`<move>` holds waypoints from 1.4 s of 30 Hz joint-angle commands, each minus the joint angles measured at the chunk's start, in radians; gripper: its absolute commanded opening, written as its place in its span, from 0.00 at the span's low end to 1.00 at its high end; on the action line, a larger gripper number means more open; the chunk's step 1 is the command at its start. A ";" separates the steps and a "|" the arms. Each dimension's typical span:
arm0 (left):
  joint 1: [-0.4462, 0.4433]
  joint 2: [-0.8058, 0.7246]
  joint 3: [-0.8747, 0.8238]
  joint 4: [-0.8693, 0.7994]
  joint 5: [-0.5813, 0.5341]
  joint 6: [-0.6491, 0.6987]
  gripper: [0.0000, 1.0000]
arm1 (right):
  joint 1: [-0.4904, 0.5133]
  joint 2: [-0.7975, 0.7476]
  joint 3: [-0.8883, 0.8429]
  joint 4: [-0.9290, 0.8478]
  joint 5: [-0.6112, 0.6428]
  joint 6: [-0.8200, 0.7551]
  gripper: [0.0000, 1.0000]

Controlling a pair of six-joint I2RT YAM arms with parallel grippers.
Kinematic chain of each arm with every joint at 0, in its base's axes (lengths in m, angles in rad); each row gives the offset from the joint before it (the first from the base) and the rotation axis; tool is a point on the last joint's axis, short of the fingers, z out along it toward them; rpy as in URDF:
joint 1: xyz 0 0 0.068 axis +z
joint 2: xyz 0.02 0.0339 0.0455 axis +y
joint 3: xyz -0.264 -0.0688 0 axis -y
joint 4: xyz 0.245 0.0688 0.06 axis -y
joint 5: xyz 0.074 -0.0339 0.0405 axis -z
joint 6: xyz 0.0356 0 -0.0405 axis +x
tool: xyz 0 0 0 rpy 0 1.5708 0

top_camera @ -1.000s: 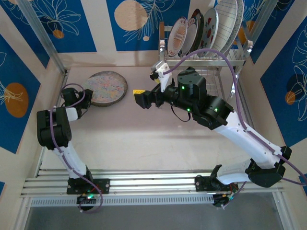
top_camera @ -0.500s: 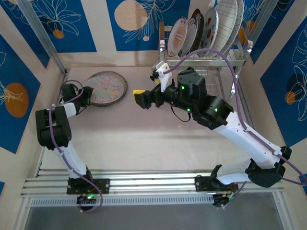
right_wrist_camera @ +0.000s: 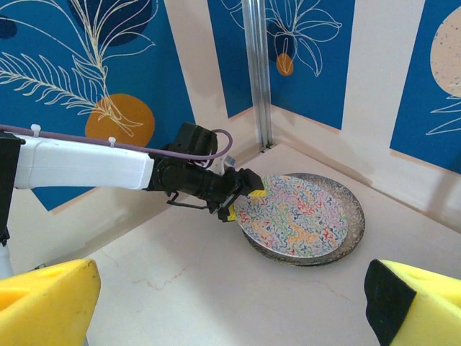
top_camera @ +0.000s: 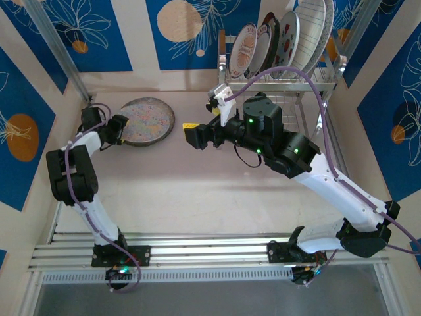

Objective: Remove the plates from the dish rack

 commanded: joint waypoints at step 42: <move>-0.061 0.208 0.413 -0.542 -0.171 0.165 0.78 | 0.002 -0.056 -0.016 -0.017 0.038 0.018 0.95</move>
